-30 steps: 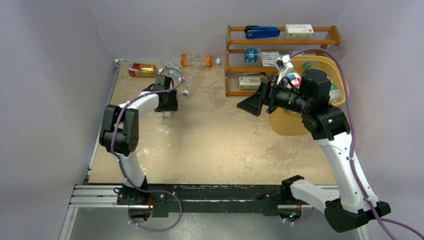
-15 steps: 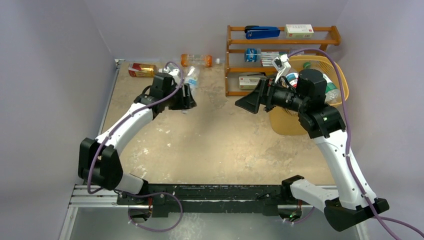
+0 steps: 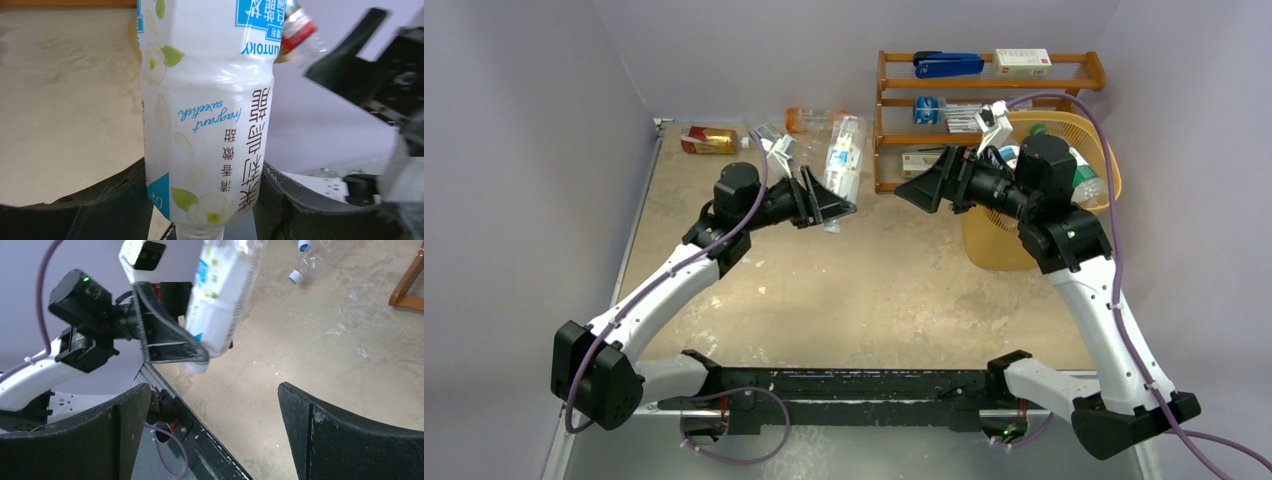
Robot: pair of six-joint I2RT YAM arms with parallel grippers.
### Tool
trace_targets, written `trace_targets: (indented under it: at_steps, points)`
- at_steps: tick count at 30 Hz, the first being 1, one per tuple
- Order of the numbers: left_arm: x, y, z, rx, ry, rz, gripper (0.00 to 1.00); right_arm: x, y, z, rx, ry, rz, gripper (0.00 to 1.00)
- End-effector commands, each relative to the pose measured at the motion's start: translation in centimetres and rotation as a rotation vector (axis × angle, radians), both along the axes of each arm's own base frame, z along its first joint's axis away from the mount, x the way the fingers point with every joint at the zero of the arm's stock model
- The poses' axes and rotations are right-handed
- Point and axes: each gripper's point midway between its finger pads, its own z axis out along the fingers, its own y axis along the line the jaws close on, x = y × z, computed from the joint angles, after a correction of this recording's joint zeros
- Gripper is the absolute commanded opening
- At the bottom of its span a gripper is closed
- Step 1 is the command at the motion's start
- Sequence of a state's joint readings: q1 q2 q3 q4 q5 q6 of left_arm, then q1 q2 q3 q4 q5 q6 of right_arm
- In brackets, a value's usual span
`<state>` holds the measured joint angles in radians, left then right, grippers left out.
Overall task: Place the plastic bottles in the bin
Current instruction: Pick up the plastic bottle at the center of the board.
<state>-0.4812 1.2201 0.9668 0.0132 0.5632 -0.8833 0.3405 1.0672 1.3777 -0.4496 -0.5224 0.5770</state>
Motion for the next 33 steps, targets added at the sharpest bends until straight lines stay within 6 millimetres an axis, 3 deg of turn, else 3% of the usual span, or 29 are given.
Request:
trace_targets:
  at_steps: [1,6,10,17,28,31,33]
  points:
    - [-3.0,-1.9,9.6,-0.32,-0.123,-0.117,0.49,1.4,0.1,1.3,0.038,-0.045,-0.042,1.0]
    - [-5.6,-4.5,12.5,-0.454,-0.106,-0.213,0.5,2.1,0.7,2.6,0.083,-0.077,-0.034,1.0]
    - [-7.4,-7.1,12.8,-0.504,-0.078,-0.275,0.5,2.8,1.3,3.2,0.107,-0.089,-0.016,1.0]
    - [-8.9,-10.2,12.6,-0.551,-0.048,-0.336,0.5,2.8,1.9,4.1,0.143,-0.117,0.016,1.0]
    - [-8.5,-11.5,13.3,-0.605,-0.039,-0.361,0.49,0.4,1.9,1.8,0.128,-0.056,0.067,0.93]
    - [-8.4,-11.7,13.5,-0.612,-0.037,-0.369,0.5,0.1,1.8,1.3,0.121,-0.043,0.068,0.88]
    - [-8.4,-11.9,13.7,-0.618,-0.036,-0.377,0.5,0.0,1.8,1.2,0.118,-0.041,0.07,0.77]
